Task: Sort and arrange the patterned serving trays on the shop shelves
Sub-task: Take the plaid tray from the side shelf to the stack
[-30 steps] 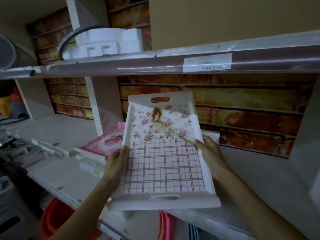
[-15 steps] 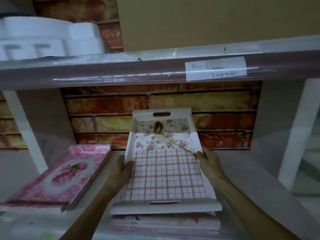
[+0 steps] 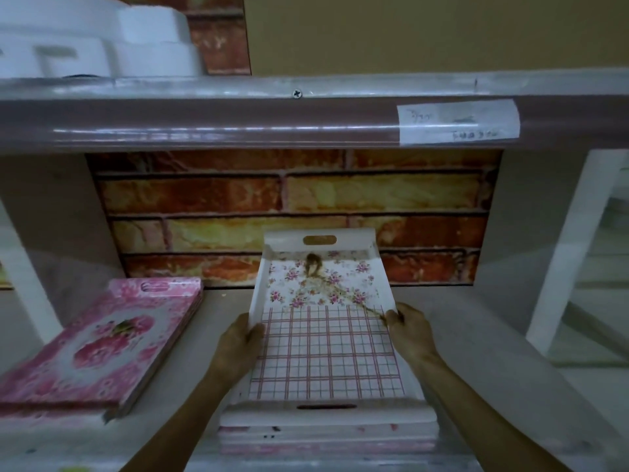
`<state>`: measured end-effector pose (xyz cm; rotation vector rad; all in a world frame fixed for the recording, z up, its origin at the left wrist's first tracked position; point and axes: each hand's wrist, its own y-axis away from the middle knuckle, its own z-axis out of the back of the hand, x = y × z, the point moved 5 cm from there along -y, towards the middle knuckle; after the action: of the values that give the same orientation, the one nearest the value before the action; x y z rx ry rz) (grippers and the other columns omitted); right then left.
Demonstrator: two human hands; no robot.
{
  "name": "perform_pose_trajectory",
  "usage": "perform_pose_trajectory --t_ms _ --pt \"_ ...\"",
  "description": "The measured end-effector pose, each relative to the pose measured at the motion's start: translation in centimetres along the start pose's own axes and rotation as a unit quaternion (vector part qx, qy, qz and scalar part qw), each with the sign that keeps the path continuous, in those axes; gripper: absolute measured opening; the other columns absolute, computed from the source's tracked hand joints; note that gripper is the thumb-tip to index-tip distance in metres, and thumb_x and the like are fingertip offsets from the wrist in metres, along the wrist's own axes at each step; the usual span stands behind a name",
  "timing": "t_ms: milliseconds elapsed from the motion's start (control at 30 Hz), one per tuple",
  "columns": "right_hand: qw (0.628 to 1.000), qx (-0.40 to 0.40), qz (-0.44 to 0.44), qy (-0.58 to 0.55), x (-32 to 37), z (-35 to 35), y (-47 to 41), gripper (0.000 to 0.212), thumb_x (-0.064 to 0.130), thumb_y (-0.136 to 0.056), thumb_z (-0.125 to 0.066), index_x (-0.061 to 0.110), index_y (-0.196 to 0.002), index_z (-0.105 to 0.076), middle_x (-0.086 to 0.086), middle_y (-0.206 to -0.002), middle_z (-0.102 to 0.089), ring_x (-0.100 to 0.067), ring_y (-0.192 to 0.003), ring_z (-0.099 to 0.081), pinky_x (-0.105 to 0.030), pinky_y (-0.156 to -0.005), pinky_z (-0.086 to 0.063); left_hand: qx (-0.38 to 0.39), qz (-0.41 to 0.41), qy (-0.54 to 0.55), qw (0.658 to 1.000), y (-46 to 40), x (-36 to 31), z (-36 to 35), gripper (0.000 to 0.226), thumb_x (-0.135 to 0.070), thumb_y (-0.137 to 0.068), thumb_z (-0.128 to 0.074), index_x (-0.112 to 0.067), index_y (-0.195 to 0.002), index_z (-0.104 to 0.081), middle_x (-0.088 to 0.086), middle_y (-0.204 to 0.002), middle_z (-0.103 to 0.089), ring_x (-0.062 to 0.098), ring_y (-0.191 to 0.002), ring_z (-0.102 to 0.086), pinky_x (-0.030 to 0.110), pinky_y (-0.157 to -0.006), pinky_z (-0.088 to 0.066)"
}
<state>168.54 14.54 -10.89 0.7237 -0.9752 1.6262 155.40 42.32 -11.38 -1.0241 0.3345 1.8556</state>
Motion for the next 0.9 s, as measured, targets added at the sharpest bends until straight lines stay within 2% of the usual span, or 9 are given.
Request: perform_pose_trajectory --t_ms 167,300,433,533,600,700,767,833,900 --pt "1.000 0.006 -0.008 0.019 -0.8 -0.3 0.6 0.028 0.006 -0.098 -0.040 0.006 -0.081 -0.063 -0.009 -0.075 -0.063 -0.007 -0.055 -0.051 -0.008 -0.042 -0.037 0.007 -0.007 -0.043 0.999 0.4 0.5 -0.6 0.026 -0.025 -0.101 -0.042 -0.006 -0.114 -0.053 0.012 -0.104 -0.066 0.021 -0.079 -0.058 0.024 -0.067 -0.045" --pt "0.999 0.004 -0.016 0.042 -1.9 -0.4 1.0 0.031 0.004 -0.098 -0.041 0.005 -0.075 -0.063 -0.007 -0.072 -0.061 -0.003 -0.056 -0.052 -0.005 -0.044 -0.041 0.001 -0.026 -0.073 0.997 0.8 0.8 -1.1 0.023 -0.020 -0.101 -0.040 -0.003 -0.109 -0.054 0.013 -0.096 -0.067 0.016 -0.068 -0.058 0.023 -0.060 -0.045" --pt "0.997 0.009 -0.001 0.082 -2.1 -0.6 1.1 0.028 0.002 -0.096 -0.045 -0.009 -0.081 -0.066 -0.012 -0.080 -0.065 0.000 -0.058 -0.049 -0.004 -0.047 -0.041 0.004 -0.026 -0.084 0.996 1.3 1.0 -1.2 0.022 -0.018 -0.102 -0.038 -0.004 -0.113 -0.052 0.015 -0.102 -0.068 0.024 -0.076 -0.061 0.024 -0.064 -0.048" --pt "0.991 -0.001 0.018 0.129 -1.7 -0.5 1.4 0.033 -0.002 -0.089 -0.055 0.006 -0.057 -0.051 -0.006 -0.074 -0.056 -0.010 -0.062 -0.050 -0.007 -0.050 -0.033 0.006 -0.026 -0.087 0.996 1.7 1.1 -1.1 0.023 -0.016 -0.102 -0.038 -0.003 -0.114 -0.051 0.016 -0.104 -0.068 0.026 -0.079 -0.062 0.026 -0.066 -0.048" --pt "0.988 -0.012 0.040 0.148 -1.6 -0.4 1.5 0.047 -0.005 -0.086 -0.060 0.017 -0.051 -0.036 -0.009 -0.073 -0.057 -0.017 -0.069 -0.053 -0.015 -0.063 -0.037 0.005 -0.024 -0.092 0.995 1.7 1.2 -1.0 0.023 -0.015 -0.102 -0.037 -0.001 -0.113 -0.051 0.019 -0.104 -0.068 0.028 -0.078 -0.061 0.026 -0.066 -0.045" --pt "0.983 -0.008 0.055 0.178 -1.3 -0.5 1.7 0.048 -0.003 -0.086 -0.060 0.019 -0.052 -0.034 -0.021 -0.085 -0.065 -0.027 -0.078 -0.061 -0.019 -0.070 -0.038 0.007 -0.022 -0.095 0.995 1.6 1.2 -1.2 0.023 -0.015 -0.102 -0.037 0.000 -0.112 -0.051 0.020 -0.105 -0.067 0.033 -0.088 -0.065 0.029 -0.068 -0.047" --pt "0.981 0.000 0.048 0.186 -1.4 -0.7 1.7 0.038 -0.002 -0.088 -0.059 0.012 -0.056 -0.044 -0.024 -0.094 -0.066 -0.032 -0.088 -0.065 -0.020 -0.073 -0.040 0.009 -0.020 -0.091 0.996 1.6 1.3 -1.3 0.023 -0.016 -0.102 -0.037 0.000 -0.113 -0.050 0.020 -0.107 -0.067 0.034 -0.092 -0.066 0.032 -0.073 -0.051" --pt "0.984 -0.005 0.038 0.175 -1.4 -0.7 1.8 0.018 0.001 -0.091 -0.055 -0.002 -0.075 -0.060 -0.024 -0.101 -0.066 -0.034 -0.093 -0.065 -0.022 -0.076 -0.043 0.007 -0.018 -0.084 0.996 1.6 1.4 -1.3 0.024 -0.016 -0.102 -0.037 -0.001 -0.114 -0.050 0.020 -0.108 -0.066 0.035 -0.093 -0.066 0.035 -0.076 -0.052" --pt "0.986 -0.006 0.032 0.165 -1.6 -0.7 1.7 0.017 0.002 -0.093 -0.052 -0.009 -0.088 -0.064 -0.024 -0.104 -0.066 -0.033 -0.094 -0.065 -0.024 -0.079 -0.045 0.006 -0.017 -0.072 0.997 1.7 1.5 -1.2 0.023 -0.017 -0.102 -0.037 -0.003 -0.113 -0.051 0.018 -0.107 -0.066 0.034 -0.092 -0.065 0.037 -0.077 -0.053"
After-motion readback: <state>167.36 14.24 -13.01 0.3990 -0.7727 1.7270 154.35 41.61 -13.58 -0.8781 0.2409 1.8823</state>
